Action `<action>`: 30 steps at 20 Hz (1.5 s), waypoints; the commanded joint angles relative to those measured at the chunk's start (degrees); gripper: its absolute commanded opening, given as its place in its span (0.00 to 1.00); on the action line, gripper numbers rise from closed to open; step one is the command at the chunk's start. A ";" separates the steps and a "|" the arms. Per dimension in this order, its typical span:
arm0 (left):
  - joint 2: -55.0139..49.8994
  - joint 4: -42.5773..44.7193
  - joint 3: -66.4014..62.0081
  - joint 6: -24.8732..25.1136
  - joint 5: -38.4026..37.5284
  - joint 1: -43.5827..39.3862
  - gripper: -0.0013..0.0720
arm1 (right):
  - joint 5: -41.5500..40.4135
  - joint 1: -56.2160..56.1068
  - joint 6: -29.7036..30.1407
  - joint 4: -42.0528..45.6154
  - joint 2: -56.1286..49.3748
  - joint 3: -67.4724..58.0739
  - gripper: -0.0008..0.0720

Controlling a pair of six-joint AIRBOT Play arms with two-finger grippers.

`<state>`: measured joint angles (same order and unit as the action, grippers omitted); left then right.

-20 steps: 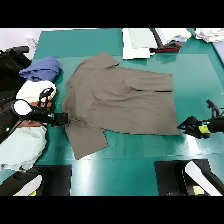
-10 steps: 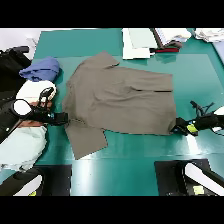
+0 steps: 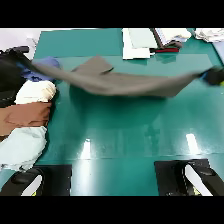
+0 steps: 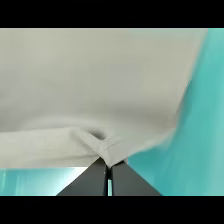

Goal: Fold the shirts.

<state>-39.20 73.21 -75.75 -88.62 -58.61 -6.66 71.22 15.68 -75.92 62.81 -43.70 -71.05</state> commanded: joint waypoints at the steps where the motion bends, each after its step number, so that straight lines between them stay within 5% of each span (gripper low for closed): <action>1: 4.39 1.53 -21.16 -1.36 1.99 0.02 0.05 | -1.60 -0.66 -0.11 0.42 5.27 -19.26 0.03; 8: 4.24 6.64 -34.67 -2.27 4.26 0.02 0.05 | 5.77 -0.68 -6.36 8.11 2.38 -39.58 0.03; 12: -2.27 13.68 -34.67 -4.33 -9.60 0.02 0.05 | 17.09 -0.68 -6.58 9.20 -6.47 -46.66 0.03; 16: -16.65 13.73 -34.25 -3.85 -22.34 0.02 0.05 | 19.87 -0.72 -6.56 9.25 -14.27 -39.17 0.03; 20: -30.97 12.48 -24.20 -3.96 -18.43 0.02 0.05 | 18.73 -0.72 -5.81 9.38 -23.54 -25.79 0.03; 24: -45.09 11.41 -14.62 -3.87 -6.86 0.04 0.05 | 10.75 -0.72 -4.98 9.33 -34.01 -15.19 0.03; 30: -53.46 7.52 -14.73 -3.56 4.87 0.04 0.05 | -0.11 -0.96 -5.01 7.67 -46.64 -19.41 0.03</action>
<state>-89.32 82.98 -91.20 -92.49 -60.18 -6.68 75.92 14.90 -80.99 71.75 -84.90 -88.29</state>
